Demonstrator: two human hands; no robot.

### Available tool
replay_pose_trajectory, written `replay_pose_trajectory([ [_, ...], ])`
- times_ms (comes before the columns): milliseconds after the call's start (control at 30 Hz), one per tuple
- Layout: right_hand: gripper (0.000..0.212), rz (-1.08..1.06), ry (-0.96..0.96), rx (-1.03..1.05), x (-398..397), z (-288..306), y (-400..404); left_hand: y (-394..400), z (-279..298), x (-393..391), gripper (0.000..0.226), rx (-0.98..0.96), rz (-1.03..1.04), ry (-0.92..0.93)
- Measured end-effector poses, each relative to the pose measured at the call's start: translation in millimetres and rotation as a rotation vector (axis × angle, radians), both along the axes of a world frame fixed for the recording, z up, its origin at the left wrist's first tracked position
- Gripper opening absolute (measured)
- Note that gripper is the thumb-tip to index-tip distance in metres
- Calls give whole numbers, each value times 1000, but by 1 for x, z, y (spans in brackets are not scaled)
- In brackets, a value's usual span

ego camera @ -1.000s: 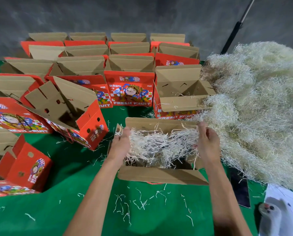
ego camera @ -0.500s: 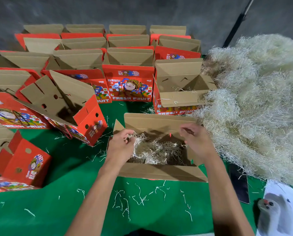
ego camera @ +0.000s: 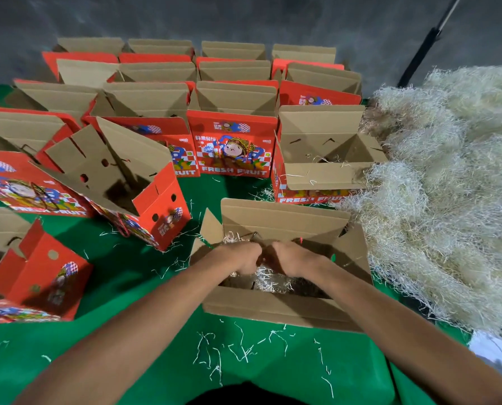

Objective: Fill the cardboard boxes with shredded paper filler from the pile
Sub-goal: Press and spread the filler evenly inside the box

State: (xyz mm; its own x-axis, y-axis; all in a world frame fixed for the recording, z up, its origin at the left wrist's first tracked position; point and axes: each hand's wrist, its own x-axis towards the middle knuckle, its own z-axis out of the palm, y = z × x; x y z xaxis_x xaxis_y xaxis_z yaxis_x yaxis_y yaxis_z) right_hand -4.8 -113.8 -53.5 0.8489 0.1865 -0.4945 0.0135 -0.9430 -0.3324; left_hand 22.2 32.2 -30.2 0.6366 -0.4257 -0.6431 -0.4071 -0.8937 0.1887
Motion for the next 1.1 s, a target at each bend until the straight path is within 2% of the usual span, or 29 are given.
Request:
replay_pose_trajectory([
  [133,28,111,131,-107,18,-25,12,0,-26,11,6,32,5,6],
  [333,31,284,11,-40,16,-67,1,-4,-65,17,8,31,12,37],
  [467,51,360,-79,-148,11,-87,1,-9,-87,22,35,95,-87,19],
  [567,79,415,-6,-269,6,-98,7,-12,-99,24,53,231,-167,-3],
  [733,99,384,111,-298,9,-94,3,-11,-107,26,70,370,-288,-49],
  [900,107,457,193,-456,7,-84,-6,-4,-112,23,77,483,-337,-61],
  [967,111,494,184,-545,0,-79,-14,0,-112,22,87,490,-350,-89],
  [1033,107,514,159,-633,-11,-72,-24,2,-109,23,96,464,-330,-82],
  [1100,96,497,169,-678,-20,-63,-35,2,-102,22,94,447,-321,-58],
])
